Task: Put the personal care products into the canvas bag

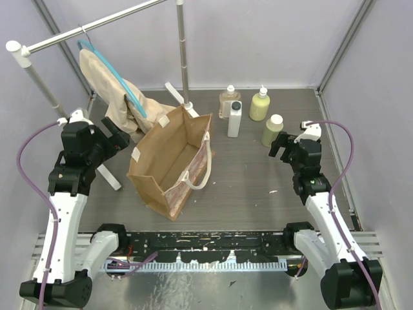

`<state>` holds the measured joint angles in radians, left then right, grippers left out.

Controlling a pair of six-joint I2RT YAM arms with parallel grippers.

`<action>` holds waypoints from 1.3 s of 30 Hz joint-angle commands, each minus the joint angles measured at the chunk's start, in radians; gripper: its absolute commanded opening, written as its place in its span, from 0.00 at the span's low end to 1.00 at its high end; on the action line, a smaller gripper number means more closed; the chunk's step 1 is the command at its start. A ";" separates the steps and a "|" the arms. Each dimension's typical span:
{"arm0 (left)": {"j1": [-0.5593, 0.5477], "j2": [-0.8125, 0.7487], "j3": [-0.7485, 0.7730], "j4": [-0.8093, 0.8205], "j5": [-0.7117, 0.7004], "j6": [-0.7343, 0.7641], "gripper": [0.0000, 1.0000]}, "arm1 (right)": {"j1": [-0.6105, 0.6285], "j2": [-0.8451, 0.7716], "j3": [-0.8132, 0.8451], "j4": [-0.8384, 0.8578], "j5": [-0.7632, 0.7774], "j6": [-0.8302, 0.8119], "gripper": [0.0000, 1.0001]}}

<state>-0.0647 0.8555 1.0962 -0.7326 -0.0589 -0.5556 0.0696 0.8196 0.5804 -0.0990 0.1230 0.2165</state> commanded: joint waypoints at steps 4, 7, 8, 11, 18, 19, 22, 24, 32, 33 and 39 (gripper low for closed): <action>-0.008 -0.011 0.042 -0.009 0.178 0.078 0.98 | 0.001 0.096 0.120 -0.013 -0.144 0.001 1.00; -0.029 -0.023 0.065 -0.034 0.269 0.118 0.98 | 0.015 0.182 0.212 -0.037 -0.212 0.006 1.00; -0.039 -0.034 0.072 -0.041 0.288 0.129 0.98 | 0.030 0.210 0.242 -0.044 -0.215 0.004 1.00; -0.068 -0.071 0.069 -0.050 0.317 0.148 0.98 | 0.132 0.293 0.325 -0.056 -0.109 -0.028 1.00; -0.106 -0.054 0.022 -0.112 0.244 0.229 0.98 | 0.245 0.520 0.538 -0.092 -0.023 -0.008 1.00; -0.108 -0.044 0.015 -0.109 0.246 0.235 0.98 | 0.245 0.545 0.560 -0.092 -0.023 0.000 1.00; -0.125 -0.013 -0.006 -0.084 0.232 0.254 0.98 | 0.247 0.617 0.615 -0.081 -0.014 0.007 1.00; -0.133 0.011 -0.019 -0.053 0.215 0.270 0.98 | 0.246 0.668 0.664 -0.087 -0.005 0.007 1.00; -0.176 0.077 -0.103 0.029 0.177 0.286 0.98 | 0.256 0.858 0.819 -0.067 -0.010 -0.026 1.00; -0.182 0.080 -0.112 0.032 0.171 0.290 0.98 | 0.257 0.879 0.836 -0.067 -0.009 -0.032 1.00; -0.203 0.098 -0.150 0.065 0.163 0.307 0.98 | 0.261 0.999 0.946 -0.090 -0.012 -0.042 1.00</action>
<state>-0.2558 0.9493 0.9707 -0.7303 0.1181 -0.2771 0.3225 1.7706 1.4357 -0.2054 0.1032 0.1928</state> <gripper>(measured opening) 0.978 0.999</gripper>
